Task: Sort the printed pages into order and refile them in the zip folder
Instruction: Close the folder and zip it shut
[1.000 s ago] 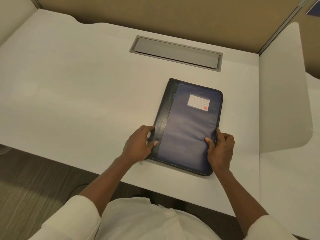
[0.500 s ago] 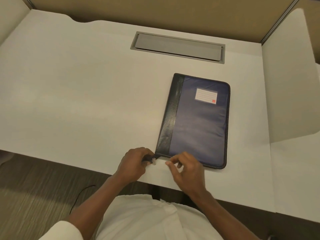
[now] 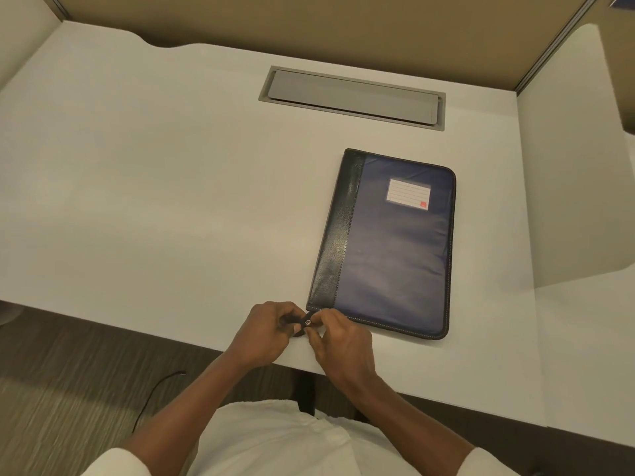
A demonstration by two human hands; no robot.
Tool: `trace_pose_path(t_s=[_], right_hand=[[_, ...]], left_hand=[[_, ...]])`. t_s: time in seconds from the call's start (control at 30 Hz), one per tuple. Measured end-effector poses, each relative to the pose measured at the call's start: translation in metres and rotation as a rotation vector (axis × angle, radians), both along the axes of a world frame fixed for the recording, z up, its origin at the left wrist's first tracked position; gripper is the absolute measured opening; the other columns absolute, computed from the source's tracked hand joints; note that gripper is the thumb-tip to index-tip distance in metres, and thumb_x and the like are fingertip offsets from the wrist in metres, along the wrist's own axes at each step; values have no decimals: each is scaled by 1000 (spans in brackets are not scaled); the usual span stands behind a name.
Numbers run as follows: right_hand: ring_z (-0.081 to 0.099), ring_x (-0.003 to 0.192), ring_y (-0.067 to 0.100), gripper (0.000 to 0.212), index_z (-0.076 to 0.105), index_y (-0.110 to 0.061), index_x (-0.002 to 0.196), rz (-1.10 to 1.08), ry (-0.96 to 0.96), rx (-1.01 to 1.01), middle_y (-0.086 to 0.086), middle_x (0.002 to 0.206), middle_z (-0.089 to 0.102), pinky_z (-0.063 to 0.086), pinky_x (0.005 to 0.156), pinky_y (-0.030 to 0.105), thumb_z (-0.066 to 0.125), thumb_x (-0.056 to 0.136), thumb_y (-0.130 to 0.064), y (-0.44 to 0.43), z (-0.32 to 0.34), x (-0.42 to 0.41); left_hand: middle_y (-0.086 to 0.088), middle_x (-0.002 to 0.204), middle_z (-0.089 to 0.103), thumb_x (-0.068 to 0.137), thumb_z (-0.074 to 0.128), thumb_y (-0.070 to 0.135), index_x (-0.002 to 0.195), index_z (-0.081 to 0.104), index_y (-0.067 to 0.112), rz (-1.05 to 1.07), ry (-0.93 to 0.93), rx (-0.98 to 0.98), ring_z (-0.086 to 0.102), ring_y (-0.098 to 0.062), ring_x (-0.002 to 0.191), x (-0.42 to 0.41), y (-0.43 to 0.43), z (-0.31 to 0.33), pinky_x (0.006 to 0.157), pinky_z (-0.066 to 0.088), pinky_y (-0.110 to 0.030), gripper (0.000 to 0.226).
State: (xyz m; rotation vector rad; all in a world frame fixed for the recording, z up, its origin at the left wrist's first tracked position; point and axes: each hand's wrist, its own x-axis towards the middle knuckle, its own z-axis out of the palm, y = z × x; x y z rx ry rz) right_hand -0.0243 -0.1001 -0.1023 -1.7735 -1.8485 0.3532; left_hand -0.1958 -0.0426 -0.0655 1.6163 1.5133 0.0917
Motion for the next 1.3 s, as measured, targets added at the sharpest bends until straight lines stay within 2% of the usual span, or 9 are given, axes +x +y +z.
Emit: trace_pose_path(t_s=[0.17,0.3,0.33,0.47,0.67,0.83,1.0,1.17,1.3], right_hand=[[70,57,12,22,77,-15,91,5,79,-5,-2,77,76,57,60,19,81,76,-31,-4,-2,0],[73,68,20,32,77,-14,101,-35,253,-129,3,89,78,64,71,30,69,93,-44,-8,-10,0],[73,69,18,30,77,-15,102,-44,256,-146,2,90,78,62,73,27,71,93,-42,-8,-11,0],[69,65,7,19,76,-23,95,-98,152,-138,-8,85,76,45,71,8,81,85,-37,-4,-4,-2],[63,51,8,26,75,-25,82,-161,21,-118,-11,71,72,44,57,11,96,71,-36,2,1,-5],[59,43,11,32,72,-24,73,-224,-20,-97,-10,62,69,39,55,12,101,63,-33,6,2,4],[43,42,5,32,69,-22,69,-291,0,-100,-10,57,64,36,50,12,101,63,-24,0,5,19],[48,42,5,27,70,-21,72,-366,23,-150,-11,57,62,35,51,10,96,71,-24,-15,-1,45],[50,43,7,24,69,-20,74,-448,34,-187,-9,58,63,33,52,9,93,76,-27,-28,-9,67]], left_hand=[[7,119,74,101,70,26,116,72,28,-9,57,42,67,-13,103,3,-5,1,89,49,-20,16],[11,115,74,100,70,37,114,70,31,2,118,127,67,-11,97,4,-10,3,89,56,-26,15],[12,113,74,100,69,38,114,70,32,-1,128,148,66,-10,95,4,-11,4,88,56,-26,15],[14,110,72,101,67,38,114,70,31,-27,179,263,61,-7,90,5,-14,6,85,51,-20,15],[7,100,74,96,73,30,106,75,24,-82,263,422,65,-13,81,6,-16,7,71,46,-21,12],[2,88,75,85,86,23,96,76,20,-46,274,457,66,-15,70,9,-15,5,64,53,-27,15],[1,90,75,86,85,21,97,76,19,-53,286,462,67,-16,72,9,-10,5,65,53,-28,14],[4,80,72,80,88,12,90,76,18,-85,302,470,62,-12,64,8,-6,4,58,43,-22,17],[2,84,73,84,86,15,94,76,18,-76,328,431,63,-13,66,10,-4,5,62,48,-24,15]])
